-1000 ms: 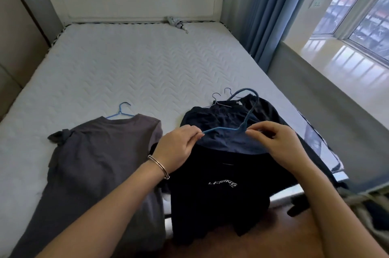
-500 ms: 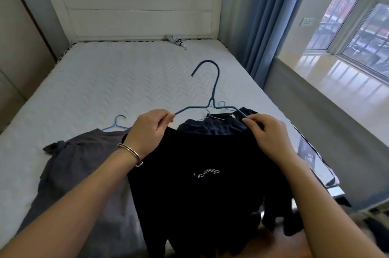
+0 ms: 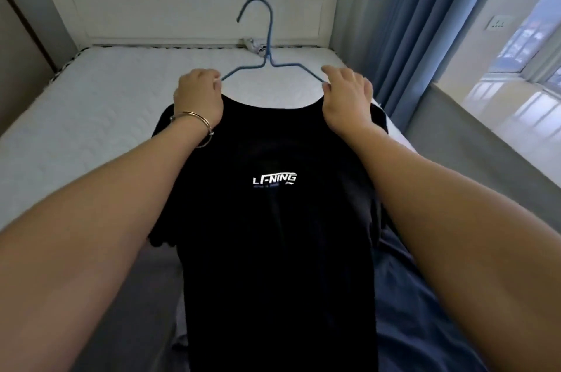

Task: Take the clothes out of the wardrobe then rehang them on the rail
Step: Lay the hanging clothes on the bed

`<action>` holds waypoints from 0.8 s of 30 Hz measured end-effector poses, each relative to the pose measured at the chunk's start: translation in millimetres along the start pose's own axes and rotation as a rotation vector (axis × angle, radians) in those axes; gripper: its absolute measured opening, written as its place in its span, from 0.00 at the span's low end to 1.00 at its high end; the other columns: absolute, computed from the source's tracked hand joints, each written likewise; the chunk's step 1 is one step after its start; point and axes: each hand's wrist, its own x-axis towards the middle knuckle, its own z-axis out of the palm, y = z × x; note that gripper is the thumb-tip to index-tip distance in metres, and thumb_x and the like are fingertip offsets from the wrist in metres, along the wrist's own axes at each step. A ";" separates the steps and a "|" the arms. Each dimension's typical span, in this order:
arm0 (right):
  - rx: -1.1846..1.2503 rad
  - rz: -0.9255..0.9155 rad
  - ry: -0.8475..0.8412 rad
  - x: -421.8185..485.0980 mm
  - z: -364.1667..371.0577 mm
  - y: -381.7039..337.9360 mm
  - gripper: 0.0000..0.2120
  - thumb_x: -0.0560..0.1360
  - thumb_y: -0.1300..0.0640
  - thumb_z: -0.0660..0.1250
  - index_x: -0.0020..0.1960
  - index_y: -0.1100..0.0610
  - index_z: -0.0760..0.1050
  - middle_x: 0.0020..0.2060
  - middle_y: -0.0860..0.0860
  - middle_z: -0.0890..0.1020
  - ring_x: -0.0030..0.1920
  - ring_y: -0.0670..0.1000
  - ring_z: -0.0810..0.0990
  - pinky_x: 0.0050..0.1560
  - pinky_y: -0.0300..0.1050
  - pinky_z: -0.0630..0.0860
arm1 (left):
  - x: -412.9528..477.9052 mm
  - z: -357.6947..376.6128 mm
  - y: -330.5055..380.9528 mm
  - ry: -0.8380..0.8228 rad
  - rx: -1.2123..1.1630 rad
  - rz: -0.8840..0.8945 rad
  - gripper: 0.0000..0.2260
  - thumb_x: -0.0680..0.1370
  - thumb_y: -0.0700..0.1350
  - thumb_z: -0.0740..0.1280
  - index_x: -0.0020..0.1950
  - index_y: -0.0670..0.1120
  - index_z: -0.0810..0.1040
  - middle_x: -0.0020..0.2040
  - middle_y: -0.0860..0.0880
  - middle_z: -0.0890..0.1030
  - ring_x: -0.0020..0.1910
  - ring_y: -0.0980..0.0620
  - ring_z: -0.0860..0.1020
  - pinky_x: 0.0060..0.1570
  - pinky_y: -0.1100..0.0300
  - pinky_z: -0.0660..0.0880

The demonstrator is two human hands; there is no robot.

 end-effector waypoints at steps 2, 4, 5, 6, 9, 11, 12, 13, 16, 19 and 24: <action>-0.088 0.005 -0.135 -7.3 63.4 17.0 0.22 0.81 0.54 0.50 0.75 0.53 0.55 0.73 0.54 0.61 0.74 0.55 0.56 0.74 0.55 0.44 | -10.4 52.7 -29.3 -0.151 0.106 -0.056 0.20 0.80 0.44 0.56 0.70 0.37 0.65 0.70 0.37 0.66 0.69 0.40 0.63 0.69 0.51 0.58; -0.164 -0.001 -0.313 -49.8 126.3 43.4 0.24 0.81 0.52 0.50 0.76 0.52 0.51 0.75 0.53 0.57 0.76 0.54 0.52 0.74 0.55 0.43 | -56.2 104.4 -63.8 -0.353 0.202 -0.045 0.23 0.80 0.46 0.57 0.72 0.39 0.60 0.73 0.38 0.61 0.72 0.41 0.59 0.72 0.52 0.55; -0.198 -0.003 -0.422 -79.6 153.6 58.3 0.25 0.81 0.50 0.50 0.76 0.51 0.49 0.76 0.52 0.55 0.76 0.53 0.50 0.74 0.55 0.42 | -86.6 128.7 -82.5 -0.473 0.258 -0.037 0.24 0.80 0.48 0.56 0.73 0.41 0.59 0.75 0.39 0.58 0.73 0.41 0.57 0.73 0.52 0.55; -0.221 0.012 -0.539 -111.9 177.2 73.4 0.26 0.81 0.49 0.49 0.76 0.50 0.47 0.77 0.51 0.53 0.77 0.52 0.48 0.75 0.55 0.41 | -118.7 149.2 -100.7 -0.599 0.313 -0.046 0.25 0.80 0.50 0.56 0.74 0.43 0.56 0.76 0.41 0.55 0.75 0.42 0.55 0.74 0.52 0.53; -0.239 0.141 -0.856 -203.8 222.5 113.4 0.27 0.81 0.46 0.48 0.77 0.47 0.43 0.77 0.49 0.47 0.77 0.52 0.43 0.76 0.55 0.41 | -213.8 187.8 -143.7 -0.902 0.379 -0.152 0.26 0.80 0.53 0.53 0.76 0.47 0.52 0.77 0.45 0.49 0.76 0.44 0.49 0.75 0.52 0.50; -0.207 0.264 -0.965 -247.4 235.3 130.5 0.28 0.80 0.46 0.50 0.77 0.48 0.42 0.77 0.50 0.45 0.77 0.54 0.42 0.76 0.54 0.43 | -266.8 196.5 -159.1 -0.960 0.335 -0.276 0.26 0.80 0.54 0.54 0.76 0.49 0.51 0.78 0.46 0.47 0.76 0.45 0.48 0.75 0.53 0.51; -0.173 0.341 -0.985 -263.6 238.9 135.5 0.29 0.80 0.46 0.52 0.77 0.48 0.43 0.77 0.51 0.46 0.77 0.54 0.44 0.76 0.54 0.45 | -288.7 196.2 -163.3 -0.947 0.287 -0.370 0.26 0.79 0.54 0.55 0.75 0.49 0.52 0.78 0.46 0.46 0.76 0.44 0.48 0.75 0.53 0.53; -0.128 0.429 -0.978 -276.6 241.5 138.9 0.30 0.79 0.46 0.53 0.77 0.48 0.44 0.77 0.51 0.47 0.77 0.55 0.46 0.76 0.53 0.48 | -307.0 194.3 -165.8 -0.904 0.236 -0.480 0.27 0.79 0.54 0.57 0.75 0.49 0.53 0.77 0.45 0.46 0.76 0.44 0.49 0.74 0.53 0.54; -0.003 0.698 -0.845 -305.5 242.9 143.7 0.33 0.77 0.47 0.60 0.76 0.51 0.48 0.76 0.52 0.53 0.75 0.56 0.54 0.72 0.54 0.60 | -353.0 181.3 -170.3 -0.667 0.118 -0.785 0.28 0.77 0.51 0.62 0.75 0.48 0.56 0.77 0.43 0.51 0.74 0.42 0.55 0.72 0.49 0.59; 0.051 0.904 -0.719 -328.8 238.4 147.4 0.35 0.75 0.50 0.66 0.76 0.54 0.52 0.75 0.55 0.58 0.73 0.58 0.58 0.68 0.57 0.62 | -397.4 168.7 -176.7 -0.492 -0.119 -1.062 0.33 0.75 0.46 0.67 0.75 0.43 0.54 0.75 0.39 0.55 0.73 0.39 0.59 0.72 0.46 0.59; 0.117 1.085 -0.645 -352.1 230.4 155.8 0.28 0.74 0.53 0.67 0.71 0.57 0.62 0.67 0.56 0.71 0.66 0.59 0.70 0.65 0.59 0.65 | -437.5 157.3 -170.0 -0.525 -0.392 -1.264 0.23 0.75 0.42 0.67 0.68 0.38 0.67 0.63 0.40 0.74 0.65 0.41 0.72 0.63 0.52 0.66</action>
